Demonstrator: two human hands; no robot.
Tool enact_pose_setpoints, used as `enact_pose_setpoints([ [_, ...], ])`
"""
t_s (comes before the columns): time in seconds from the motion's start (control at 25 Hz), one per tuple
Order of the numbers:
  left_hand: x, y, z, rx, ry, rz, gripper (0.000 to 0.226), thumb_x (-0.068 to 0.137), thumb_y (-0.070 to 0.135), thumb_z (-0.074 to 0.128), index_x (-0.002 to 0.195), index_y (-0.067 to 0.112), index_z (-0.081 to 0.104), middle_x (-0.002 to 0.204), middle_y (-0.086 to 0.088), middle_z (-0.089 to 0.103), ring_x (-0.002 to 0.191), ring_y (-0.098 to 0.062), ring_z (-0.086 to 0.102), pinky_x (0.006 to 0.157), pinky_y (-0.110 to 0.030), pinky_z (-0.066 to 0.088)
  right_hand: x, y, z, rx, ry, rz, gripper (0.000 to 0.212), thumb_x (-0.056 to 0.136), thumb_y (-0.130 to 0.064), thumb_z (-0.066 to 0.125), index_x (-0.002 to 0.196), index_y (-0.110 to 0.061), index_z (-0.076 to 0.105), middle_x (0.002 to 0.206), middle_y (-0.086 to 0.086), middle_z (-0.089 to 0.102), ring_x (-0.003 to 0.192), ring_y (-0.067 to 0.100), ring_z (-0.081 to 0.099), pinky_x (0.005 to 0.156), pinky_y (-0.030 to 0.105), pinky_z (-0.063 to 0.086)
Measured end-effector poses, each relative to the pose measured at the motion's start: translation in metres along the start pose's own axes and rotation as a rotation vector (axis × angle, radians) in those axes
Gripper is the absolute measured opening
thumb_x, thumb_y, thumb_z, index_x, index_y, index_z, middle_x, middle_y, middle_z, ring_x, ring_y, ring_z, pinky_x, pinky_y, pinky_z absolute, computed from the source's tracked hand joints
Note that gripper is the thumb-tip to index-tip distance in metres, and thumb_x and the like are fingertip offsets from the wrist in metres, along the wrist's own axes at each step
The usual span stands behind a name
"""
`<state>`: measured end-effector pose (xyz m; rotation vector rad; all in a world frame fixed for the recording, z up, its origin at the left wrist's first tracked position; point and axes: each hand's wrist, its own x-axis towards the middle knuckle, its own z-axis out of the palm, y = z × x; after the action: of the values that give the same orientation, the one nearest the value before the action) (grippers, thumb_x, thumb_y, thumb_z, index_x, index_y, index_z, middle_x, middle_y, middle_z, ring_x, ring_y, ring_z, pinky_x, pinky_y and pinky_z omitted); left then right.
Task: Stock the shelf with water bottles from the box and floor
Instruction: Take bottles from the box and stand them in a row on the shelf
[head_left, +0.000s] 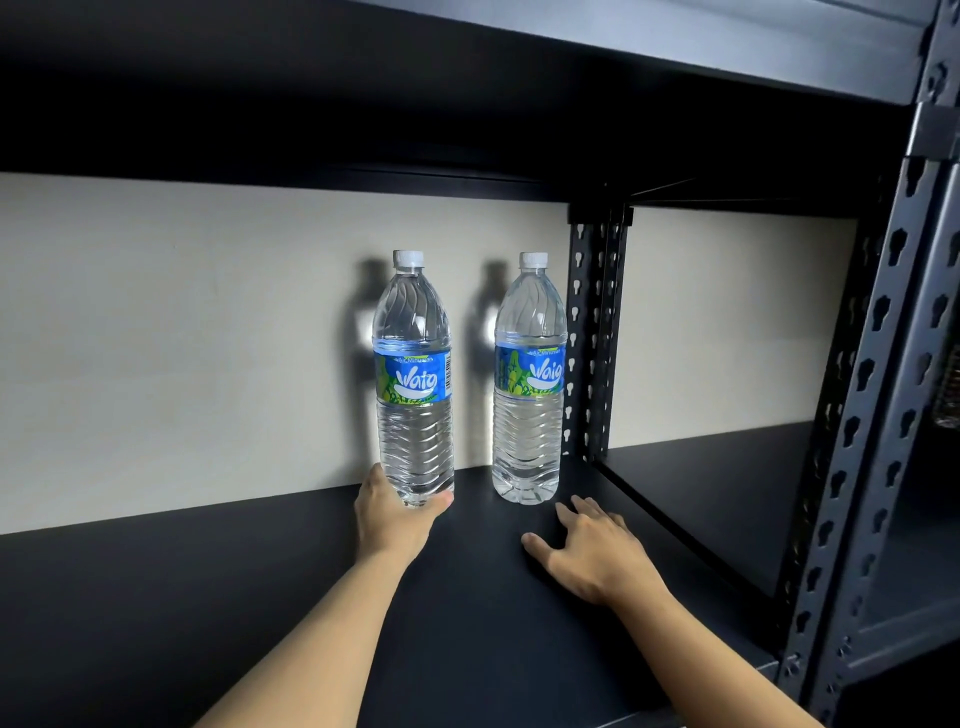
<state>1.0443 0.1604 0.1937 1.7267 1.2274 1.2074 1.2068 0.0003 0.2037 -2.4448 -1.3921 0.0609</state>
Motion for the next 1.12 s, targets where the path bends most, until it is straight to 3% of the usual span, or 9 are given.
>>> enact_pose_setpoints([
  [0.4,-0.0008,0.0004,0.0011,0.016,0.056,-0.038,0.072,0.041,0.053,0.084,0.102,0.021,0.062,0.103,0.002,0.067,0.103,-0.022,0.064,0.086,-0.040,0.057,0.0001,-0.0003,0.0000,0.003,0.009,0.007,0.083,0.091,-0.067,0.041,0.154,-0.014,0.033,0.165,0.005,0.021,0.154,0.019,0.011,0.124,0.037,0.013],
  [0.68,-0.0009,0.0044,-0.0039,-0.025,0.069,-0.058,0.059,0.051,0.032,0.094,0.100,0.016,0.065,0.100,-0.001,0.068,0.094,-0.020,0.065,0.079,-0.027,0.051,-0.0014,-0.0016,-0.0012,0.004,0.016,0.003,0.082,0.091,-0.067,0.042,0.153,-0.014,0.033,0.165,0.005,0.021,0.153,0.019,0.012,0.124,0.037,0.013],
  [0.84,-0.0034,0.0062,-0.0012,0.006,0.058,-0.039,0.065,0.055,0.036,0.091,0.107,0.014,0.060,0.109,-0.004,0.065,0.106,-0.024,0.062,0.087,-0.035,0.054,-0.0017,-0.0014,-0.0015,0.008,0.011,0.006,0.083,0.091,-0.067,0.042,0.153,-0.013,0.033,0.165,0.005,0.021,0.154,0.019,0.012,0.124,0.037,0.013],
  [1.12,-0.0027,0.0037,-0.0023,0.013,0.019,-0.025,0.061,0.054,0.040,0.089,0.106,0.020,0.063,0.104,0.002,0.068,0.097,-0.020,0.067,0.084,-0.032,0.055,-0.0044,-0.0039,-0.0043,0.008,0.001,0.010,0.081,0.091,-0.066,0.043,0.153,-0.013,0.035,0.165,0.005,0.021,0.153,0.019,0.012,0.124,0.037,0.013],
])
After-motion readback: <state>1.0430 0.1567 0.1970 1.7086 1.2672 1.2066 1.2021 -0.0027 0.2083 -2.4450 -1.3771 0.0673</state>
